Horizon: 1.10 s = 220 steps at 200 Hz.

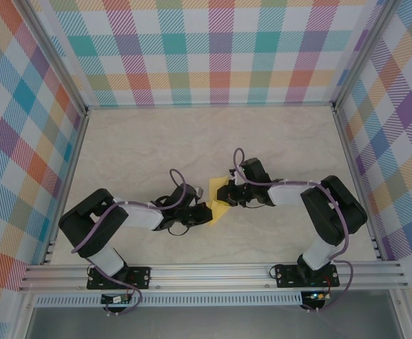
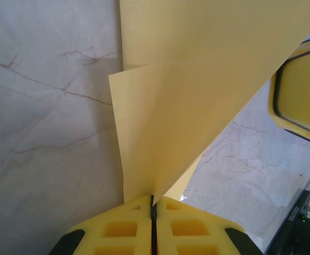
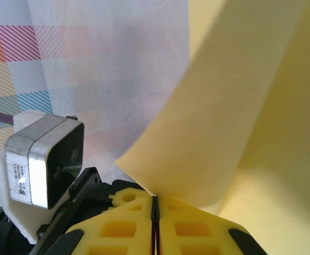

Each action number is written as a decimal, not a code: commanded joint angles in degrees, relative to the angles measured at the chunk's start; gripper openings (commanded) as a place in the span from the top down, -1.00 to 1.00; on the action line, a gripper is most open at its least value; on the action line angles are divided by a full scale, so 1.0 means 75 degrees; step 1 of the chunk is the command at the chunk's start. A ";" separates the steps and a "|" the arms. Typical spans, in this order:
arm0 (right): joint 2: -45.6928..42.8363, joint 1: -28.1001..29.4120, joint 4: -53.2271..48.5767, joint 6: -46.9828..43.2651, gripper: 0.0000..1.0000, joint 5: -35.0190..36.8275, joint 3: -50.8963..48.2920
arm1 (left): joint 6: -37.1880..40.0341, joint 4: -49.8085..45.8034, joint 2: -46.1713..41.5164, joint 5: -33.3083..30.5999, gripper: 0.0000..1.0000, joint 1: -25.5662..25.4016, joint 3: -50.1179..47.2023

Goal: Fold a paper plane with a square sheet of paper (pick it up from the middle)
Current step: Fourth fold the wing at the center of the table.

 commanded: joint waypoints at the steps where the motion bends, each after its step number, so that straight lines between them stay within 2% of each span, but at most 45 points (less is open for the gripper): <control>1: 0.0178 0.0049 0.0167 0.0075 0.79 -0.0036 0.0242 | -0.0292 0.0021 0.0265 0.0065 0.84 0.0166 -0.0316; 165: 0.0765 0.0048 -0.0141 -0.0137 0.74 -0.0032 0.0650 | -0.0991 0.0030 0.0684 0.0440 0.85 0.0495 -0.0414; 220: 0.0979 0.0048 -0.0565 -0.0171 0.71 0.0284 0.0831 | -0.0806 -0.0623 0.0741 0.0485 0.85 0.0494 -0.0158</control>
